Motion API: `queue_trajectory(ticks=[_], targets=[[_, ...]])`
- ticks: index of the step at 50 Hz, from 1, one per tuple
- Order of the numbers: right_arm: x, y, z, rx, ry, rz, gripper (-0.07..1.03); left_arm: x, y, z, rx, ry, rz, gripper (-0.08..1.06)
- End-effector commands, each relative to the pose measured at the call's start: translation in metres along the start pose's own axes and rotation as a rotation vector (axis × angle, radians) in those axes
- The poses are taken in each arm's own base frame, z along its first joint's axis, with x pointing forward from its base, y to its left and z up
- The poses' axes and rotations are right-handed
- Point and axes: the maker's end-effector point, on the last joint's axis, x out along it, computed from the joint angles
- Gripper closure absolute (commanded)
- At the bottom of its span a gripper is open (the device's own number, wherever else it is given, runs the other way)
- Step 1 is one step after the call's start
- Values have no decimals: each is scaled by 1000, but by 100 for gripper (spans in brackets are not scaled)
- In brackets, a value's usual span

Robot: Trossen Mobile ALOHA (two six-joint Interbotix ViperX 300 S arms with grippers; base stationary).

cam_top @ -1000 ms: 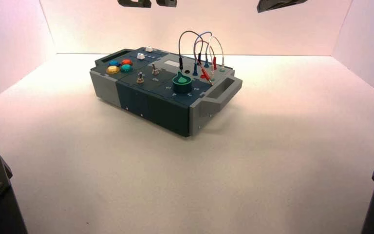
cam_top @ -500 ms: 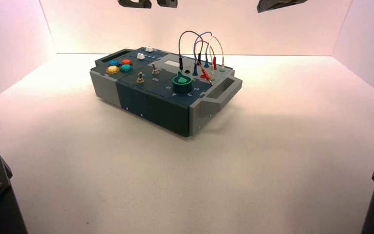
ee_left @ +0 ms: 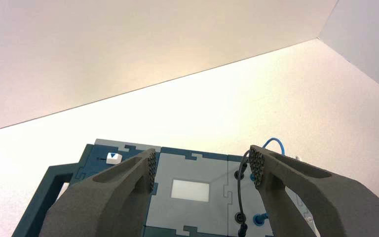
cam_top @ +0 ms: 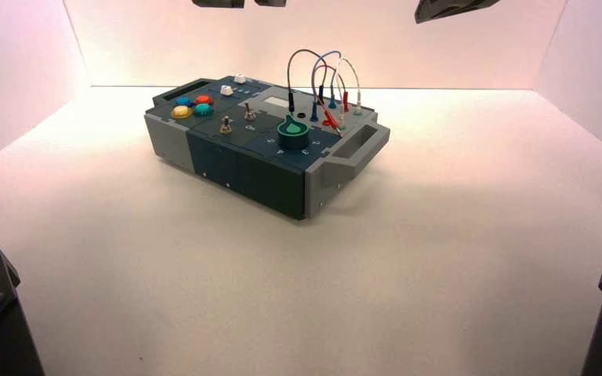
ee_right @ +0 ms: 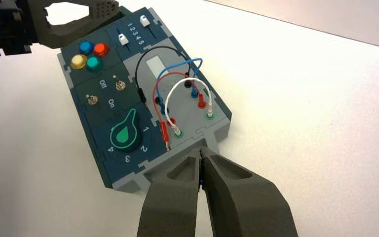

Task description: Open left gripper.

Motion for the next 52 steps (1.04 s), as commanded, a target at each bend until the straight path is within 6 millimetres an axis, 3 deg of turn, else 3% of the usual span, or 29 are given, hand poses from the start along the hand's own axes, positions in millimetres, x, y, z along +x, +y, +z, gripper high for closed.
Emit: queue_trajectory(ticks=[1, 23, 42, 52], targets=[[-6, 1, 14, 2, -40, 1, 99, -4, -1, 22, -4, -58, -2, 0], [-22, 2, 19, 5, -83, 8, 99, -6, -1, 26, -3, -69, -2, 0], [-33, 3, -4, 44, -80, 22, 99, -13, -1, 31, -3, -87, -4, 0], [-42, 4, -6, 68, -111, 35, 99, -14, -1, 32, 3, -90, -4, 0]])
